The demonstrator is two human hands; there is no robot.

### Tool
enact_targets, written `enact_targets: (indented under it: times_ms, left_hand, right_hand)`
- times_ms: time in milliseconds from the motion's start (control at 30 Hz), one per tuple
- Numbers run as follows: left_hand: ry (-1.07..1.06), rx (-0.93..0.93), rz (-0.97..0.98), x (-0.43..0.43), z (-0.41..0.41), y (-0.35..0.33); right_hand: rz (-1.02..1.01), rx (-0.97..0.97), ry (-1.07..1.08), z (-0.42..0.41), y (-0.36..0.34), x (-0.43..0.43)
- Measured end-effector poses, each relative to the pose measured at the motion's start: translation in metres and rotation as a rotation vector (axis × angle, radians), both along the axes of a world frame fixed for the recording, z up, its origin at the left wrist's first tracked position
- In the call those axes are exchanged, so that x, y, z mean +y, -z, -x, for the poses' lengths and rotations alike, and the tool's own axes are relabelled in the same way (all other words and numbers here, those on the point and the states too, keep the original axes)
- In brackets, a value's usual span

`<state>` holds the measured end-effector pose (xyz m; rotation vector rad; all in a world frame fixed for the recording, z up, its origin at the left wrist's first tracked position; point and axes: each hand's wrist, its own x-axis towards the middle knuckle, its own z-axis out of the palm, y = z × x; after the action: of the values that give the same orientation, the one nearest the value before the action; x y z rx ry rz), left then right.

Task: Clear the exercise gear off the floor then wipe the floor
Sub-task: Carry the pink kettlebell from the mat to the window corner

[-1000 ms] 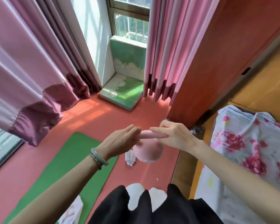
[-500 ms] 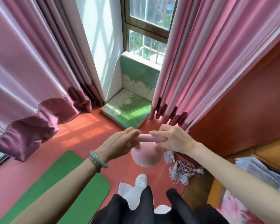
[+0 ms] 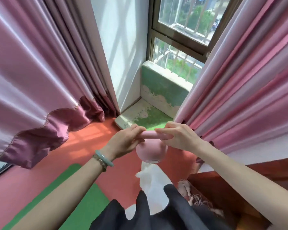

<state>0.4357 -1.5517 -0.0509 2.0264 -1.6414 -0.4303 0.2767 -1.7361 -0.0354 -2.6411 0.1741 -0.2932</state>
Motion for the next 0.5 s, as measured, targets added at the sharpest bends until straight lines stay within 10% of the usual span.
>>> enact_targets:
  times_ms: [500]
  left_hand:
    - [-0.062, 0.119, -0.017, -0.11, -0.195, 0.007]
  right_hand:
    - [-0.058, 0.058, 0.061, -0.199, 0.016, -0.106]
